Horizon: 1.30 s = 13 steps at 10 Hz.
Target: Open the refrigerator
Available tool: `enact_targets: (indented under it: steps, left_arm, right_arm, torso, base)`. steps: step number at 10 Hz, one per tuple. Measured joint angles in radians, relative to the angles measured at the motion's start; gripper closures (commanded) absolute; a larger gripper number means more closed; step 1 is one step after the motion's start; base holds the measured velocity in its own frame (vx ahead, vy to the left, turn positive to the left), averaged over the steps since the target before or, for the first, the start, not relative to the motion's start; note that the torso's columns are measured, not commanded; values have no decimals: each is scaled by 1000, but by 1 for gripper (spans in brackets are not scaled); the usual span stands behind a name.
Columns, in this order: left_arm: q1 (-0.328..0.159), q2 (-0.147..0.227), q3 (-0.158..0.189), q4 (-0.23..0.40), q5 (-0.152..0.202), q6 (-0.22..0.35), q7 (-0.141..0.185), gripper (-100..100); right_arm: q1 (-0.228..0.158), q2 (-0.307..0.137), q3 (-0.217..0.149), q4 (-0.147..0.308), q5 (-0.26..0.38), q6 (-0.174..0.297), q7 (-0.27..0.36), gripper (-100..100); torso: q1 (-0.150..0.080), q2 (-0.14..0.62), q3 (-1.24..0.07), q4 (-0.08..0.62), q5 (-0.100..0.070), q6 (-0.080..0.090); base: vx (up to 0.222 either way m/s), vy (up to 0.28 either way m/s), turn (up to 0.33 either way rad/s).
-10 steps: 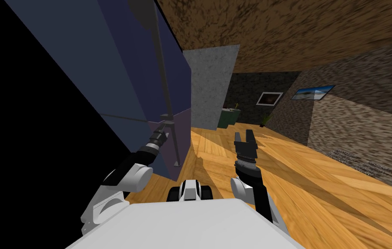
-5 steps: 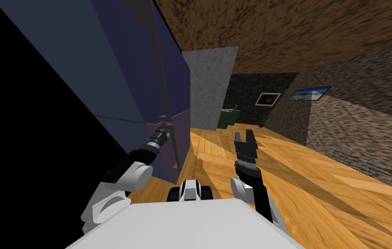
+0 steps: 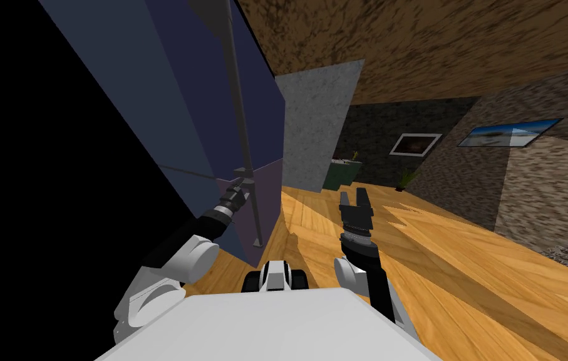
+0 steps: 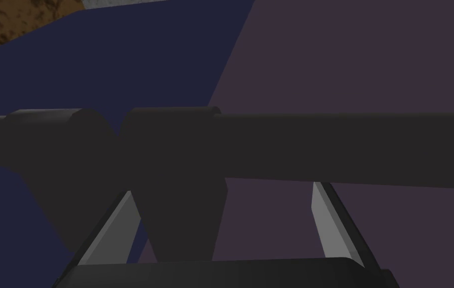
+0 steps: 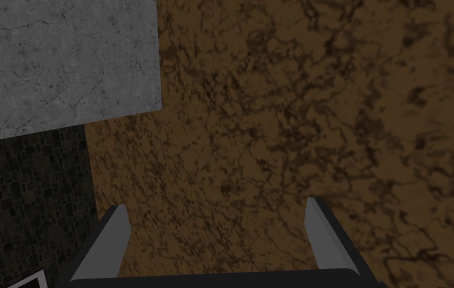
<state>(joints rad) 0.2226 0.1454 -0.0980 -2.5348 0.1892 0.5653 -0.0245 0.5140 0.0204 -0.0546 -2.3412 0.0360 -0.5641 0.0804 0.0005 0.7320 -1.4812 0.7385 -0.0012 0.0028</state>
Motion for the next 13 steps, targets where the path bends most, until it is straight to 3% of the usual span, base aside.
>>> enact_targets:
  steps: [2, 7, 13]
  left_arm:
    - [-10, 61, -15, -7, 63, -8, 5, -100]
    - [-16, 163, -45, -16, 173, -32, 10, -100]
    - [-44, 322, -79, -30, 342, -72, 22, -100]
  right_arm:
    - [0, 0, 0, 0, 0, 0, 0, 0]
    - [0, 0, 0, 0, 0, 0, 0, 0]
    - [0, 0, 0, 0, 0, 0, 0, 0]
  torso:
    - [0, -4, -3, 0, 0, -1]
    - [-3, -6, -5, 0, -2, 2]
    - [-4, 0, -1, -1, -1, 0]
  base:
    - [103, -66, 320]
    - [70, -56, 265]
    - [76, -74, 276]
